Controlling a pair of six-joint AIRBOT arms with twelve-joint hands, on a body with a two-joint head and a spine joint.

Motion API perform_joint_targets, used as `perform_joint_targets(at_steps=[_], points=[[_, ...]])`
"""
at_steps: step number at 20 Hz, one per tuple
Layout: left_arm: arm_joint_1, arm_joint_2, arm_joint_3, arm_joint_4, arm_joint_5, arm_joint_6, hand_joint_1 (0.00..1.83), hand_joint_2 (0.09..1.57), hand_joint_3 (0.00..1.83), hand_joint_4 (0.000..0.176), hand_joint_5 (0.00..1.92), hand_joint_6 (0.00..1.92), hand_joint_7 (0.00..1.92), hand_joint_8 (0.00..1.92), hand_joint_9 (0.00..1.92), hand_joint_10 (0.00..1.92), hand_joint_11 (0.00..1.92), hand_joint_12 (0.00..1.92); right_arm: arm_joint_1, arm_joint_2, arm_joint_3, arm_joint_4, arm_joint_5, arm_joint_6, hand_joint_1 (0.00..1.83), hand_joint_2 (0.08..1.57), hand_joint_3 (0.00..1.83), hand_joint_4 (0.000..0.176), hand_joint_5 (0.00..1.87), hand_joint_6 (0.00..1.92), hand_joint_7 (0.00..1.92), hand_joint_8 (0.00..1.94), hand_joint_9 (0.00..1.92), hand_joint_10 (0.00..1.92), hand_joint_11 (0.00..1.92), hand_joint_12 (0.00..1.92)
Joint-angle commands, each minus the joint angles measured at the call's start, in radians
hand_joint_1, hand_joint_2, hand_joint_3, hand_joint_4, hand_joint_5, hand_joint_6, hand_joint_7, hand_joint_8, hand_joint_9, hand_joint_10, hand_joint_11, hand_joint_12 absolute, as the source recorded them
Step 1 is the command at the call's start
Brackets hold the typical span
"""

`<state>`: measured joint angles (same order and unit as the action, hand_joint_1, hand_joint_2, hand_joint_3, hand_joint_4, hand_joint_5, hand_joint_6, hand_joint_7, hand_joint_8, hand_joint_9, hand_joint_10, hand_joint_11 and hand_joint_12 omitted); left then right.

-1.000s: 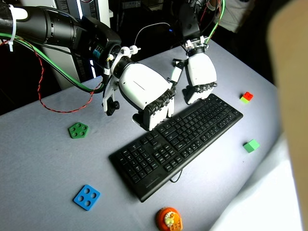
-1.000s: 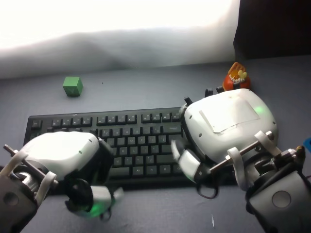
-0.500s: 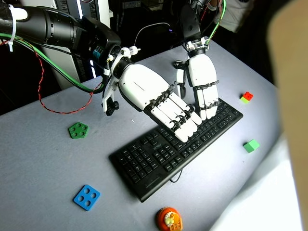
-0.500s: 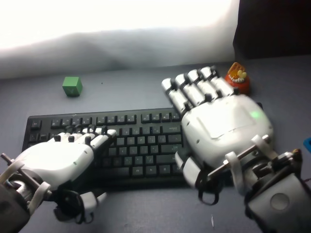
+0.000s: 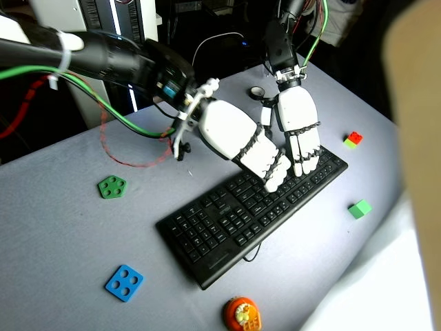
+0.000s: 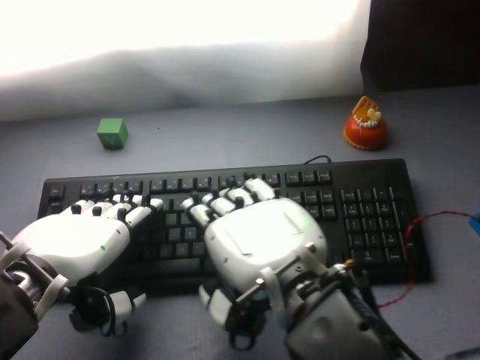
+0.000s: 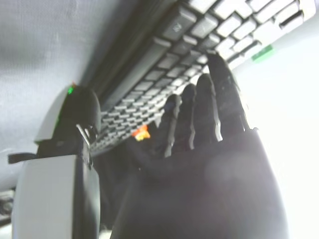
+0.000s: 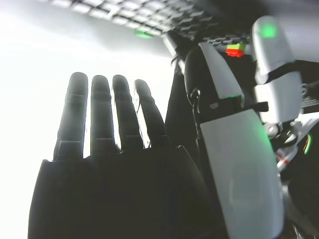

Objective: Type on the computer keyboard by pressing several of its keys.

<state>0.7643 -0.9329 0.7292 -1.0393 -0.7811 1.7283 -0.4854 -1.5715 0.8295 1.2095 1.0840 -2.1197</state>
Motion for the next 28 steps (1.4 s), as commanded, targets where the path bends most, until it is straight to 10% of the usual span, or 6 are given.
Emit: perform_joint_targets(at_steps=[1,11,15,19,24,28], points=[[-0.005,0.002,0.003,0.055,-0.049,-0.008,0.81,1.26,0.17,0.009,0.00,0.00,0.02,0.00,0.01,0.00,0.00,0.45,0.005,-0.006,0.008,-0.097,0.028,0.016,0.87,1.24,0.00,0.000,0.22,0.14,0.34,0.01,0.05,0.61,0.00,0.95],[0.002,0.018,-0.001,0.055,-0.049,-0.019,0.88,1.24,0.12,0.010,0.06,0.01,0.12,0.01,0.09,0.01,0.00,0.63,0.039,-0.154,0.152,-0.001,0.123,0.068,0.91,1.21,0.00,0.000,0.19,0.22,0.30,0.00,0.00,0.71,0.00,1.01],[0.012,0.026,0.005,0.055,-0.047,-0.019,0.78,1.30,0.08,0.000,0.37,0.03,0.22,0.00,0.13,0.01,0.00,0.69,0.049,-0.188,0.186,0.092,0.133,0.032,0.86,1.24,0.00,0.000,0.54,0.36,0.34,0.01,0.01,0.61,0.00,0.95],[0.019,0.030,0.012,0.055,-0.047,-0.022,0.81,1.33,0.05,0.022,0.03,0.00,0.46,0.02,0.45,0.08,0.00,0.65,0.049,-0.192,0.189,0.092,0.131,0.024,0.83,1.29,0.00,0.000,0.24,0.17,0.51,0.02,0.38,0.60,0.00,1.11],[0.023,0.031,0.014,0.055,-0.047,-0.028,0.67,1.41,0.05,0.000,0.63,0.08,0.31,0.00,0.19,0.00,0.00,0.68,0.031,-0.186,0.184,0.102,0.144,0.006,0.76,1.30,0.00,0.000,0.76,0.16,0.47,0.00,0.11,0.36,0.00,0.95],[0.024,0.031,0.014,0.070,-0.047,-0.036,0.78,1.35,0.01,0.012,0.15,0.00,0.50,0.01,0.52,0.05,0.00,0.64,0.027,-0.182,0.183,0.102,0.144,0.004,0.71,1.35,0.01,0.000,0.40,0.00,0.54,0.01,0.41,0.49,0.00,1.40]])
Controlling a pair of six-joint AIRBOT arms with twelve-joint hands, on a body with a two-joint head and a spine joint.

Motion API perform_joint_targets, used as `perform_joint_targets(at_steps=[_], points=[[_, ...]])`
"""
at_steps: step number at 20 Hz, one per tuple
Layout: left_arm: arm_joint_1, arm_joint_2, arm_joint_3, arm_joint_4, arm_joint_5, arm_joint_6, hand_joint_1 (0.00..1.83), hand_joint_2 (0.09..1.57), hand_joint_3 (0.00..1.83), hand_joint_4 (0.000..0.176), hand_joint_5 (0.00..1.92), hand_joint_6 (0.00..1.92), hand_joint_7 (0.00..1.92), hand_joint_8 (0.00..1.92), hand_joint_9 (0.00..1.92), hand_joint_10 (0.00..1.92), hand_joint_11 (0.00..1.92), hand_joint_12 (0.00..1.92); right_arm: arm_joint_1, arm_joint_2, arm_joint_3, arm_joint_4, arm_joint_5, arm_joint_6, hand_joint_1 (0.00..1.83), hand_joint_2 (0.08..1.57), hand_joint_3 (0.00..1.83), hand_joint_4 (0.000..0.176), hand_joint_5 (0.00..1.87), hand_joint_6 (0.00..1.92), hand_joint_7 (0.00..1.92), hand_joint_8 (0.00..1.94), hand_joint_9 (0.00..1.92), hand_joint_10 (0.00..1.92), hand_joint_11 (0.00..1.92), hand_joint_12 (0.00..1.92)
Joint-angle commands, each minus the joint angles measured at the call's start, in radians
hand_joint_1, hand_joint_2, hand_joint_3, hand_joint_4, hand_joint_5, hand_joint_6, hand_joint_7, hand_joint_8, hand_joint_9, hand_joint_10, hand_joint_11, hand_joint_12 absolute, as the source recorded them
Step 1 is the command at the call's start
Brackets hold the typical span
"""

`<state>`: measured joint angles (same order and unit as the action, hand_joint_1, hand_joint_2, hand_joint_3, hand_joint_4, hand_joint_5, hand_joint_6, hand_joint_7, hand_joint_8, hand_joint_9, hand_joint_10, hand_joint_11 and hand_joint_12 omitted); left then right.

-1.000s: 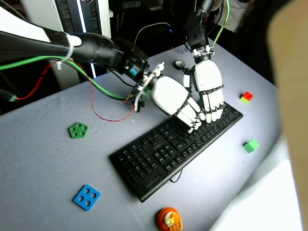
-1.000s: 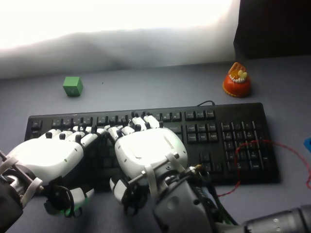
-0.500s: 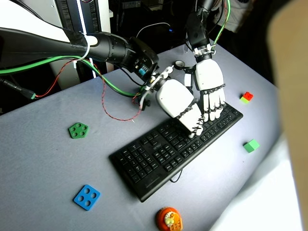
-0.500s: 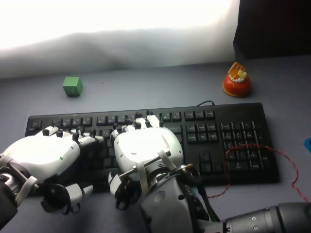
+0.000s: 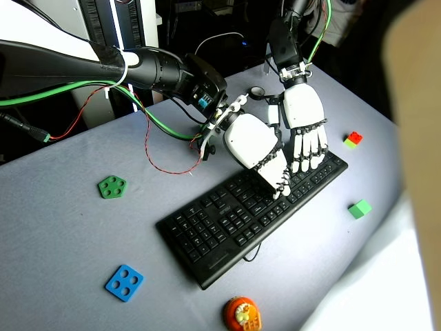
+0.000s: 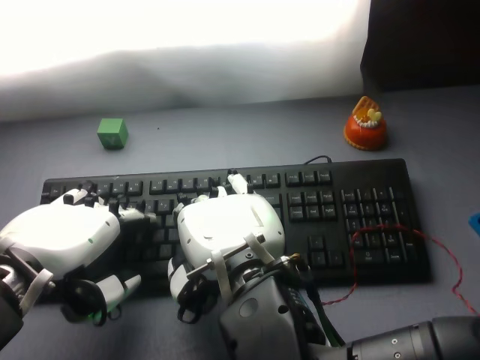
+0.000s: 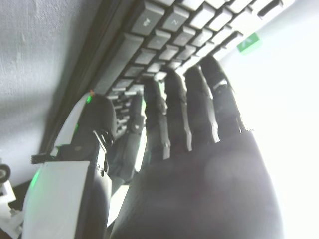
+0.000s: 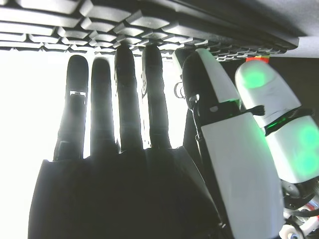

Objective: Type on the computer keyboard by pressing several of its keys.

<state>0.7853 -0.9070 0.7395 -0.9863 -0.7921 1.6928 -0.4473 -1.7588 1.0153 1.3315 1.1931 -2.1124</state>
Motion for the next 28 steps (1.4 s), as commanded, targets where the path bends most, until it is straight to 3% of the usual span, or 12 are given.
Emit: perform_joint_targets(at_steps=[1,3,4,5,6,8,9,10,12,18,21,28], points=[[0.003,0.005,0.003,0.017,-0.036,-0.001,0.79,1.36,0.01,0.016,0.13,0.00,0.47,0.00,0.53,0.04,0.00,0.69,-0.011,0.005,-0.002,-0.020,0.036,-0.003,0.68,1.37,0.00,0.000,0.43,0.02,0.51,0.00,0.34,0.52,0.00,1.44],[0.003,0.005,0.003,0.017,-0.036,-0.002,0.74,1.40,0.03,0.000,0.52,0.10,0.36,0.00,0.29,0.00,0.00,0.86,-0.012,0.005,-0.004,-0.020,0.041,-0.006,0.78,1.32,0.00,0.000,0.74,0.14,0.45,0.00,0.11,0.45,0.00,1.25],[0.003,0.005,0.004,0.017,-0.036,-0.002,0.74,1.40,0.02,0.000,0.65,0.12,0.34,0.00,0.21,0.01,0.00,0.72,-0.013,0.005,-0.005,-0.020,0.046,-0.010,0.89,1.30,0.00,0.006,0.67,1.20,0.47,0.00,0.11,0.45,0.00,1.20],[0.003,0.005,0.004,0.017,-0.036,-0.002,0.74,1.40,0.02,0.000,0.67,0.10,0.36,0.00,0.21,0.01,0.00,0.64,-0.014,0.007,-0.006,-0.020,0.048,-0.012,0.82,1.29,0.00,0.000,0.56,0.84,0.50,0.01,0.16,0.46,0.00,1.19],[0.003,0.005,0.004,0.023,-0.036,-0.004,0.73,1.41,0.03,0.000,0.47,0.02,0.38,0.01,0.30,0.04,0.00,0.74,-0.016,0.008,-0.006,-0.020,0.048,-0.013,0.73,1.32,0.01,0.000,0.53,0.62,0.58,0.02,0.32,0.54,0.00,1.32],[0.003,0.008,0.006,0.056,-0.036,-0.023,0.84,1.36,0.00,0.000,0.18,0.00,0.46,0.02,0.44,0.06,0.00,1.00,-0.018,0.010,-0.007,-0.020,0.049,-0.014,0.68,1.36,0.02,0.000,0.41,0.51,0.63,0.03,0.48,0.60,0.00,1.54],[0.004,0.010,0.007,0.057,-0.036,-0.024,0.84,1.35,0.00,0.017,0.10,0.00,0.46,0.01,0.49,0.07,0.00,1.13,-0.019,0.012,-0.008,-0.020,0.050,-0.016,0.68,1.38,0.01,0.000,0.33,0.47,0.60,0.01,0.52,0.63,0.01,1.61],[0.004,0.011,0.007,0.057,-0.036,-0.025,0.86,1.35,0.00,0.022,0.13,0.02,0.36,0.00,0.49,0.06,0.00,1.21,-0.019,0.013,-0.009,-0.020,0.050,-0.017,0.67,1.39,0.01,0.000,0.27,0.45,0.59,0.01,0.53,0.65,0.08,1.59],[0.004,0.013,0.009,0.058,-0.040,-0.025,0.90,1.35,0.00,0.000,0.29,0.04,0.28,0.00,0.43,0.03,0.00,1.24,-0.018,0.016,-0.011,-0.020,0.050,-0.018,0.65,1.40,0.00,0.000,0.23,0.47,0.57,0.00,0.50,0.70,0.10,1.57],[0.006,0.016,0.011,0.073,-0.062,-0.036,0.85,1.37,0.00,0.000,0.50,0.05,0.46,0.02,0.44,0.02,0.00,1.21,0.018,0.067,-0.054,-0.077,0.083,-0.024,0.65,1.39,0.00,0.000,0.27,0.52,0.47,0.00,0.21,0.62,0.00,1.44],[0.007,0.021,0.011,0.090,-0.084,-0.059,0.86,1.34,0.00,0.000,0.29,0.00,0.47,0.00,0.49,0.03,0.00,1.23,0.053,0.135,-0.125,-0.091,0.088,-0.025,0.68,1.36,0.00,0.000,0.32,0.48,0.48,0.00,0.29,0.64,0.00,1.51],[0.049,0.020,0.000,0.217,-0.271,-0.140,0.65,1.40,0.02,0.000,0.16,0.00,0.33,0.00,0.39,0.00,0.00,1.15,0.127,0.305,-0.246,-0.091,0.049,-0.037,0.62,1.34,0.00,0.000,0.20,0.44,0.38,0.00,0.24,0.68,0.00,1.53]])
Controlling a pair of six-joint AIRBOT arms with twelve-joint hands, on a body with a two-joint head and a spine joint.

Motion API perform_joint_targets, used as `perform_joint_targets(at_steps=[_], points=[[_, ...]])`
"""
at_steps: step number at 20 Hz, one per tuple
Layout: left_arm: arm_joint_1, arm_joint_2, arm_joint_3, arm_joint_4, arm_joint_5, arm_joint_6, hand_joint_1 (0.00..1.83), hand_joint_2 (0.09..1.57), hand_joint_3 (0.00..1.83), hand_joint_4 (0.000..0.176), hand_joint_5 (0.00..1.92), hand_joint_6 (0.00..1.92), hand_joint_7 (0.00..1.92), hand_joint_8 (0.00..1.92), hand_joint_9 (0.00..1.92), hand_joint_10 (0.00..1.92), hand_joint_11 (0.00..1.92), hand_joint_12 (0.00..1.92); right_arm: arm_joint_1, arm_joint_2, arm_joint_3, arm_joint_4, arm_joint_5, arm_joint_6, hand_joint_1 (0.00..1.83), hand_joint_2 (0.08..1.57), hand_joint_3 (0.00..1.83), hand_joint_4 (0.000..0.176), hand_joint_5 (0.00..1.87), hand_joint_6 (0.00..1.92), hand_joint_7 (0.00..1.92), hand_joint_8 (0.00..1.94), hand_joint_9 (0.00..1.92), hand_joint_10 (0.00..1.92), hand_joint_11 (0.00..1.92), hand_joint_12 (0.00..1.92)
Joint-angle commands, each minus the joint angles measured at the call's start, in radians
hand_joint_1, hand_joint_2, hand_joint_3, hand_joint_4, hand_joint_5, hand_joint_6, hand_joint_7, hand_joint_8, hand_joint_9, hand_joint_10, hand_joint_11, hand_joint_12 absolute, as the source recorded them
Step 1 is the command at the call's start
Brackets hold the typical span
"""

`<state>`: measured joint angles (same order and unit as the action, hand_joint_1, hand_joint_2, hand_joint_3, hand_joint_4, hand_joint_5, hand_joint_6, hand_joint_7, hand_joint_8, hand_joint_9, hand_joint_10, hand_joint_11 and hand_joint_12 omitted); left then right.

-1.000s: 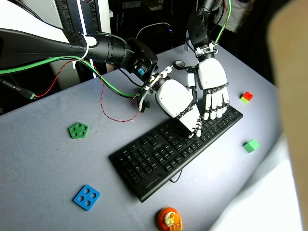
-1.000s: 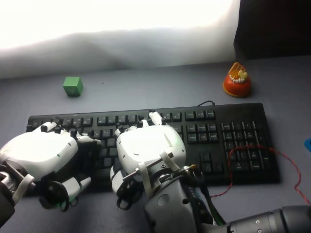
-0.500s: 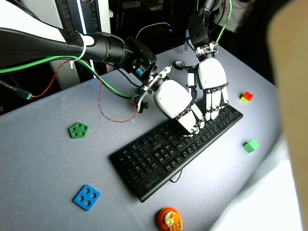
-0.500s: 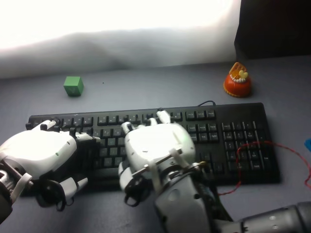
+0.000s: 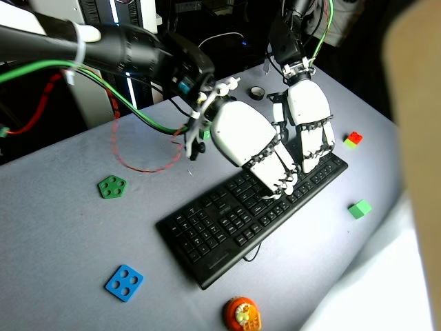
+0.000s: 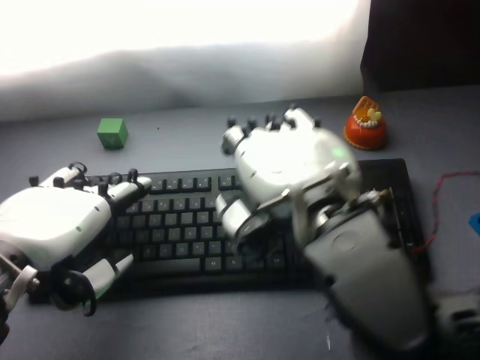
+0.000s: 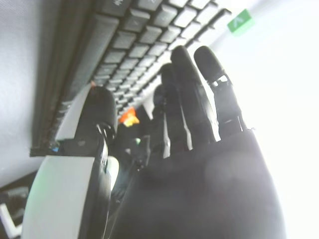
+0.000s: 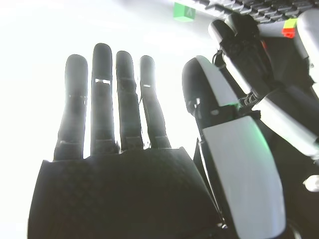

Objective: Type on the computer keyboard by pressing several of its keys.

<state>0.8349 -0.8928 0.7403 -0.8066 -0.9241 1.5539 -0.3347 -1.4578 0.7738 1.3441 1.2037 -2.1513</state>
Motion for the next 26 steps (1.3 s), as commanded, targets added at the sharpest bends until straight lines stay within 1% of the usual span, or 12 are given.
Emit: perform_joint_targets(at_steps=[1,3,5,9,11,13,15,20,22,24,25,26], points=[[0.009,0.004,-0.002,0.038,-0.156,-0.007,0.65,1.40,0.02,0.000,0.16,0.00,0.33,0.00,0.39,0.00,0.00,1.15,0.020,0.025,-0.021,-0.102,0.034,0.005,0.62,1.34,0.00,0.000,0.20,0.44,0.38,0.00,0.24,0.68,0.00,1.53],[0.031,-0.011,-0.006,0.046,-0.197,-0.023,0.48,1.36,0.00,0.000,0.15,0.00,0.30,0.00,0.37,0.00,0.00,1.11,0.028,0.084,-0.066,-0.101,0.019,0.015,0.61,1.34,0.00,0.000,0.22,0.45,0.39,0.01,0.24,0.68,0.00,1.52],[0.046,-0.027,-0.009,0.074,-0.233,-0.033,0.41,1.34,0.00,0.000,0.17,0.01,0.31,0.00,0.38,0.01,0.00,1.11,0.024,0.119,-0.096,-0.100,0.010,0.023,0.61,1.34,0.00,0.000,0.23,0.45,0.40,0.01,0.25,0.68,0.00,1.52],[0.047,-0.076,-0.007,0.107,-0.259,-0.021,0.40,1.33,0.00,0.000,0.20,0.01,0.33,0.00,0.39,0.01,0.00,1.10,0.025,0.163,-0.127,-0.100,0.004,0.027,0.62,1.32,0.00,0.000,0.26,0.46,0.43,0.02,0.27,0.68,0.00,1.55],[0.047,-0.103,-0.003,0.112,-0.274,-0.012,0.38,1.35,0.01,0.000,0.17,0.00,0.30,0.00,0.37,0.00,0.00,1.08,0.033,0.172,-0.138,-0.100,0.004,0.030,0.58,1.33,0.00,0.000,0.23,0.44,0.41,0.01,0.25,0.67,0.00,1.53],[0.047,-0.129,0.008,0.112,-0.281,0.008,0.43,1.34,0.00,0.000,0.17,0.00,0.30,0.00,0.37,0.00,0.00,1.08,0.037,0.174,-0.142,-0.100,0.004,0.033,0.62,1.31,0.00,0.000,0.24,0.45,0.43,0.01,0.26,0.67,0.00,1.54],[0.047,-0.152,0.026,0.112,-0.282,0.011,0.55,1.31,0.00,0.000,0.19,0.01,0.32,0.01,0.39,0.01,0.00,1.09,0.036,0.173,-0.142,-0.100,0.003,0.036,0.65,1.30,0.00,0.000,0.25,0.45,0.43,0.01,0.25,0.68,0.00,1.55],[0.046,-0.184,0.069,0.112,-0.284,0.018,0.53,1.32,0.00,0.001,0.19,0.00,0.30,0.00,0.38,0.00,0.00,1.08,0.030,0.171,-0.150,-0.100,-0.005,0.040,0.61,1.31,0.00,0.000,0.23,0.44,0.42,0.00,0.24,0.69,0.00,1.54],[0.040,-0.195,0.085,0.112,-0.285,0.023,0.52,1.32,0.00,0.000,0.18,0.00,0.29,0.00,0.37,0.00,0.00,1.05,0.030,0.170,-0.151,-0.100,-0.007,0.044,0.62,1.32,0.00,0.000,0.23,0.47,0.41,0.01,0.19,0.76,0.00,1.54],[0.034,-0.205,0.096,0.112,-0.285,0.029,0.52,1.31,0.00,0.000,0.17,0.00,0.29,0.00,0.37,0.00,0.00,1.05,0.030,0.170,-0.151,-0.101,-0.010,0.045,0.63,1.32,0.00,0.000,0.23,0.47,0.40,0.00,0.18,0.76,0.00,1.54],[0.032,-0.209,0.101,0.112,-0.285,0.035,0.84,1.23,0.00,0.000,0.16,0.00,0.28,0.00,0.35,0.00,0.00,1.03,0.030,0.169,-0.151,-0.101,-0.010,0.045,0.64,1.31,0.00,0.000,0.24,0.47,0.42,0.01,0.20,0.76,0.00,1.54],[0.030,-0.214,0.106,0.112,-0.285,0.036,0.84,1.23,0.00,0.000,0.16,0.00,0.28,0.00,0.35,0.00,0.00,1.03,0.029,0.169,-0.152,-0.101,-0.011,0.046,0.64,1.31,0.00,0.000,0.24,0.47,0.42,0.01,0.20,0.76,0.00,1.54]])
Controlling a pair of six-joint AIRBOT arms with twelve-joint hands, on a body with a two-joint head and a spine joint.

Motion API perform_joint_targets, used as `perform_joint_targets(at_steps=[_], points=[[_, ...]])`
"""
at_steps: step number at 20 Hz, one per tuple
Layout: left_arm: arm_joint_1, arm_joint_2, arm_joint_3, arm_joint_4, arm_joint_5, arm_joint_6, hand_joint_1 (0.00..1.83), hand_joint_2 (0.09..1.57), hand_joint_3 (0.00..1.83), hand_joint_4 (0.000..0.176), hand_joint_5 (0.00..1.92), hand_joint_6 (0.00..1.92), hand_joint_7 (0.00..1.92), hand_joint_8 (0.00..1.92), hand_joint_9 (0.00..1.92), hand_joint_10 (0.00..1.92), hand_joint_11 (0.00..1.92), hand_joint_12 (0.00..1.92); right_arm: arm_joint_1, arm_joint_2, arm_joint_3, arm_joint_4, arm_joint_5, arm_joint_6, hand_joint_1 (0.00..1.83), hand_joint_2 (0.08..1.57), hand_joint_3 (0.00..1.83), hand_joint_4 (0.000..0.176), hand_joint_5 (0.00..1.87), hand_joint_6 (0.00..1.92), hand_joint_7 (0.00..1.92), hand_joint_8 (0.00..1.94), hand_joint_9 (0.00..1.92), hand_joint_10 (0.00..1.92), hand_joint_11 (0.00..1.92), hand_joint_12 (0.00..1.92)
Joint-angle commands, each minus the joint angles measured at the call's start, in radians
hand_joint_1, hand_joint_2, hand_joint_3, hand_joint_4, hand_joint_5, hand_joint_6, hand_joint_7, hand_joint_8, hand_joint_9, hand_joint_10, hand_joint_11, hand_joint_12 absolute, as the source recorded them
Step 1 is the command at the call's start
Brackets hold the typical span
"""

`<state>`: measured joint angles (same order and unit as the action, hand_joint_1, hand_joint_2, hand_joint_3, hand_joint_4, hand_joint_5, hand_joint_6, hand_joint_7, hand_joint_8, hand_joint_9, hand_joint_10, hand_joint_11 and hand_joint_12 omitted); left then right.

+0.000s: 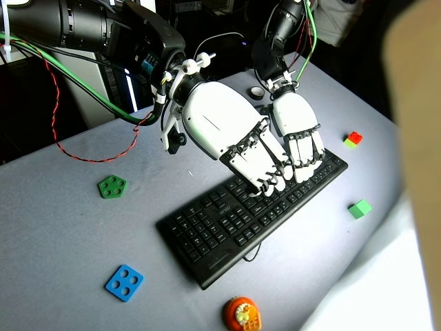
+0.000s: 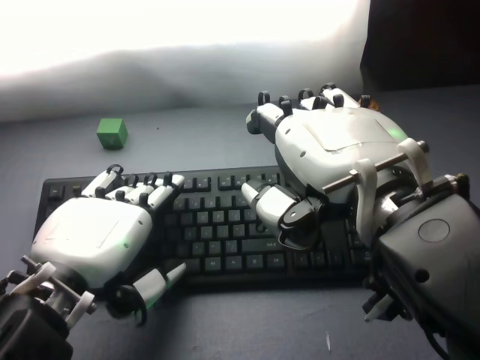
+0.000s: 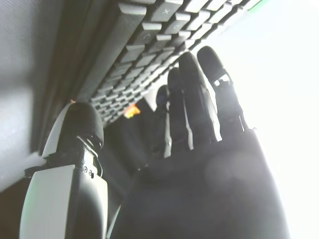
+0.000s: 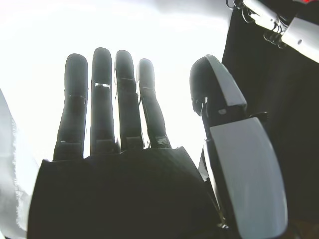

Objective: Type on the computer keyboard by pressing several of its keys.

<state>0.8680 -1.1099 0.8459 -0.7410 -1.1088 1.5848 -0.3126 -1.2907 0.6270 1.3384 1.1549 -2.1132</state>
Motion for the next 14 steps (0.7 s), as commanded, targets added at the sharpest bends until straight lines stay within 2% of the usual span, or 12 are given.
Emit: perform_joint_targets(at_steps=[1,2,3,5,8,9,10,11,12,13,14], points=[[-0.007,-0.002,0.008,0.046,-0.100,0.006,1.10,1.16,0.00,0.007,0.18,0.01,0.29,0.00,0.33,0.01,0.00,1.02,0.006,0.002,-0.005,-0.095,0.037,0.008,0.64,1.31,0.00,0.000,0.24,0.47,0.41,0.01,0.20,0.76,0.00,1.54],[-0.010,-0.004,0.012,0.046,-0.100,0.008,1.36,1.13,0.00,0.012,0.19,0.01,0.28,0.00,0.30,0.00,0.00,0.96,0.005,0.002,-0.006,-0.095,0.036,0.008,0.62,1.32,0.00,0.000,0.23,0.47,0.41,0.01,0.20,0.76,0.00,1.54],[-0.013,-0.005,0.016,0.046,-0.099,0.008,1.36,1.13,0.00,0.012,0.19,0.01,0.28,0.00,0.30,0.00,0.00,0.96,0.005,0.002,-0.007,-0.095,0.035,0.008,0.62,1.32,0.00,0.000,0.23,0.47,0.41,0.01,0.20,0.76,0.00,1.54],[-0.013,-0.006,0.019,0.045,-0.099,0.008,1.45,1.11,0.00,0.028,0.18,0.00,0.26,0.00,0.27,0.00,0.00,0.95,0.005,0.001,-0.007,-0.095,0.035,0.008,0.62,1.32,0.00,0.000,0.26,0.48,0.44,0.01,0.22,0.77,0.00,1.57],[-0.012,-0.001,0.013,0.045,-0.098,0.007,1.45,1.10,0.00,0.029,0.21,0.01,0.25,0.00,0.27,0.01,0.00,0.93,0.003,0.001,-0.007,-0.095,0.033,0.008,0.64,1.31,0.00,0.000,0.26,0.47,0.44,0.01,0.23,0.76,0.00,1.57],[-0.012,0.001,0.012,0.045,-0.097,0.003,1.26,1.15,0.01,0.013,0.19,0.00,0.24,0.00,0.25,0.00,0.00,0.86,0.002,0.001,-0.007,-0.095,0.033,0.008,0.65,1.31,0.00,0.000,0.25,0.47,0.44,0.01,0.23,0.75,0.00,1.57],[-0.012,0.005,0.011,0.045,-0.095,-0.002,1.08,1.17,0.01,0.011,0.19,0.00,0.23,0.00,0.26,0.00,0.00,0.85,0.002,0.000,-0.007,-0.095,0.033,0.008,0.65,1.31,0.00,0.000,0.26,0.47,0.45,0.01,0.24,0.75,0.00,1.57],[-0.013,0.013,0.008,0.045,-0.089,-0.002,0.74,1.20,0.01,0.020,0.19,0.00,0.26,0.01,0.30,0.02,0.00,0.97,0.001,0.000,-0.008,-0.095,0.032,0.008,0.63,1.31,0.00,0.000,0.26,0.47,0.44,0.01,0.24,0.75,0.00,1.57],[-0.015,0.021,0.004,0.045,-0.082,-0.002,0.39,1.24,0.01,0.021,0.20,0.00,0.28,0.01,0.32,0.03,0.00,1.02,0.000,0.000,-0.008,-0.095,0.030,0.008,0.64,1.31,0.00,0.000,0.26,0.47,0.44,0.01,0.24,0.75,0.00,1.57],[-0.018,0.035,-0.001,0.045,-0.072,-0.002,0.22,1.25,0.01,0.018,0.21,0.00,0.29,0.01,0.33,0.03,0.00,1.04,0.000,0.001,-0.009,-0.095,0.027,0.008,0.64,1.30,0.00,0.000,0.26,0.47,0.44,0.01,0.24,0.75,0.00,1.57],[-0.023,0.050,-0.006,0.045,-0.061,-0.002,0.09,1.25,0.01,0.004,0.22,0.01,0.31,0.02,0.35,0.03,0.00,1.04,-0.001,0.001,-0.012,-0.095,0.017,0.006,0.61,1.31,0.00,0.000,0.25,0.46,0.44,0.01,0.24,0.74,0.00,1.56]])
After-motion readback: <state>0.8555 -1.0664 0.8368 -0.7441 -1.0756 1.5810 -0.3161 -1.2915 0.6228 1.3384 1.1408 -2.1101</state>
